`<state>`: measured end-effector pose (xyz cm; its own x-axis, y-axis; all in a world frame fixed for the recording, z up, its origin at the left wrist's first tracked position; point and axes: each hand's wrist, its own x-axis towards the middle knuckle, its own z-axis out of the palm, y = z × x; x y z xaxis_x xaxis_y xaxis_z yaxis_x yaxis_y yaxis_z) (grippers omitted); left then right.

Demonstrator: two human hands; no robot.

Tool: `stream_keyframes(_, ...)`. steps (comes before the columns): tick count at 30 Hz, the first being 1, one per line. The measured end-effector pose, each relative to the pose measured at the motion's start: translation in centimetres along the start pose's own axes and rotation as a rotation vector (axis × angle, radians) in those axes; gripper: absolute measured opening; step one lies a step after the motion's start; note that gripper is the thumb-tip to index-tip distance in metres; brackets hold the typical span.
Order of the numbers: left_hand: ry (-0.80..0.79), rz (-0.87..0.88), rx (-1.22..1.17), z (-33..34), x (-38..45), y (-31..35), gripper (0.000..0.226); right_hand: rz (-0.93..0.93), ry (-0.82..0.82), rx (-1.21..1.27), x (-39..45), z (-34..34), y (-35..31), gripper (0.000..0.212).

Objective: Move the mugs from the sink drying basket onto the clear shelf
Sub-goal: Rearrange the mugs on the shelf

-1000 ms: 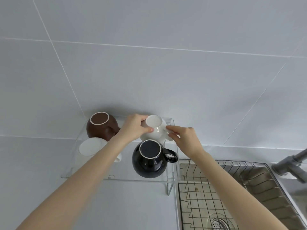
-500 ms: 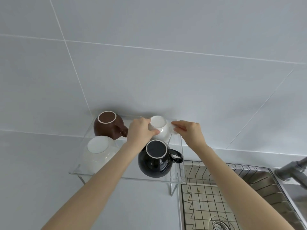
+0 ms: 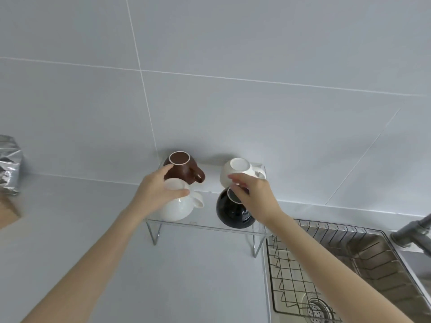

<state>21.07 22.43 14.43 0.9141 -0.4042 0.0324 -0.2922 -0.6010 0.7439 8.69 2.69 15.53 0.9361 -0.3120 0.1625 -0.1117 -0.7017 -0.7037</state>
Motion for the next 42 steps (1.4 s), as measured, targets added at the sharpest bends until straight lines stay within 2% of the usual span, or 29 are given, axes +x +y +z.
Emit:
stream_keyframes(4, -0.164, -0.046, 0.019, -1.2, -1.3, -2.7, 0.100, -0.034, -0.140, -0.094, 0.2, 4.8, -2.6, 0.029)
stream_keyframes(5, -0.173, -0.034, 0.010, -1.3, -1.4, -3.2, 0.097, -0.022, -0.163, -0.150, 0.5, 5.9, -2.9, 0.028)
stream_keyframes(7, -0.161, -0.006, 0.012, -1.5, -1.3, -3.8, 0.087, -0.002, -0.163, -0.216, 0.9, 7.5, -3.2, 0.011)
stream_keyframes(8, -0.151, 0.014, 0.011, -1.6, -1.2, -4.0, 0.084, 0.003, -0.139, -0.228, 1.1, 7.9, -3.4, 0.011)
stream_keyframes(16, -0.156, 0.076, -0.038, -2.0, -0.4, -5.3, 0.083, -0.056, -0.043, -0.156, 2.4, 8.2, -2.9, 0.051)
stream_keyframes(21, -0.174, 0.105, -0.097, -3.0, -0.6, -5.1, 0.076, -0.055, -0.001, -0.111, 2.4, 9.3, -3.1, 0.033)
stream_keyframes(27, -0.180, 0.100, -0.117, -3.4, -0.8, -5.6, 0.089, -0.027, 0.026, -0.076, 2.5, 9.9, -2.9, 0.009)
stream_keyframes(31, -0.196, 0.082, -0.095, -3.5, -0.5, -5.6, 0.077, -0.025, -0.011, -0.084, 2.4, 9.3, -3.3, 0.015)
stream_keyframes(33, -0.270, 0.072, -0.049, -4.2, 0.5, -5.6, 0.059, 0.019, -0.119, -0.060, 3.1, 8.4, -3.7, 0.016)
stream_keyframes(35, -0.339, 0.059, 0.010, -5.3, 2.2, -5.2, 0.048, 0.069, -0.125, -0.054, 4.8, 7.5, -4.1, 0.021)
stream_keyframes(38, -0.268, 0.017, 0.026, -6.1, 5.4, -4.3, 0.053, 0.121, 0.076, -0.031, 7.9, 7.1, -4.0, 0.019)
stream_keyframes(40, -0.231, 0.037, -0.007, -5.7, 7.3, -4.0, 0.059, 0.164, 0.075, -0.061, 9.0, 8.0, -3.6, 0.014)
stream_keyframes(42, -0.265, 0.056, -0.040, -4.8, 8.8, -3.9, 0.071, 0.184, 0.028, -0.102, 9.5, 9.3, -2.9, 0.031)
